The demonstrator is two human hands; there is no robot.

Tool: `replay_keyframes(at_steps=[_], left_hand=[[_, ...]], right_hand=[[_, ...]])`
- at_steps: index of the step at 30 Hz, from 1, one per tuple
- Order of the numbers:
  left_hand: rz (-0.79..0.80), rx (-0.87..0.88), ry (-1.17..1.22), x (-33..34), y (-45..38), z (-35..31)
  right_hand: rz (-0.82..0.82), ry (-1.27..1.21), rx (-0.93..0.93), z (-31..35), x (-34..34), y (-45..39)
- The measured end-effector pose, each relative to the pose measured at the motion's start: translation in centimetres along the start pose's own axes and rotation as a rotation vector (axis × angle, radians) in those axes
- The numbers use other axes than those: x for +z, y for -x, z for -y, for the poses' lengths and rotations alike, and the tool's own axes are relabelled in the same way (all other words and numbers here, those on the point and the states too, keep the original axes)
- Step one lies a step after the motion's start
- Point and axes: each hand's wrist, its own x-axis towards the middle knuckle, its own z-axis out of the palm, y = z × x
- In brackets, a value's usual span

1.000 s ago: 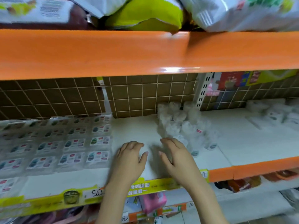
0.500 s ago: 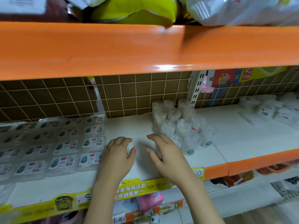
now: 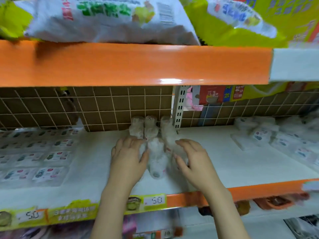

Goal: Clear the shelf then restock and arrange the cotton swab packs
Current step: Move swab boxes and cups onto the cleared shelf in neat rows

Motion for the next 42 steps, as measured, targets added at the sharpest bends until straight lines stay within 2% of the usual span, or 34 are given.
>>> replay_keyframes(at_steps=[4, 8, 14, 20, 26, 31, 37, 42], left_hand=[[0.06, 0.024, -0.004, 3.0, 0.7, -7.2], [0.114, 0.036, -0.052, 5.0, 1.8, -11.2], [0.126, 0.011, -0.096, 5.3, 2.5, -12.2], [0.137, -0.053, 0.004, 5.2, 1.9, -12.4], [0.075, 0.009, 0.077, 6.5, 1.8, -13.4], [0.086, 0.01, 0.119, 8.3, 1.6, -15.6], [0.16, 0.01, 0.126, 12.4, 1.5, -21.3], [0.263, -0.017, 0.082, 17.1, 1.7, -29.8]], right_hand=[[0.012, 0.108, 0.053, -6.3, -3.6, 2.1], [0.03, 0.15, 0.099, -10.2, -5.4, 3.8], [0.199, 0.11, 0.115, -13.0, -4.7, 5.2], [0.215, 0.082, 0.12, -13.7, -4.5, 5.8], [0.222, 0.035, 0.149, -15.2, -4.5, 6.4], [0.202, 0.008, 0.163, -18.0, -5.2, 7.5], [0.17, -0.007, 0.168, -24.2, -8.3, 8.4], [0.143, -0.03, 0.16, -31.8, -13.2, 9.3]])
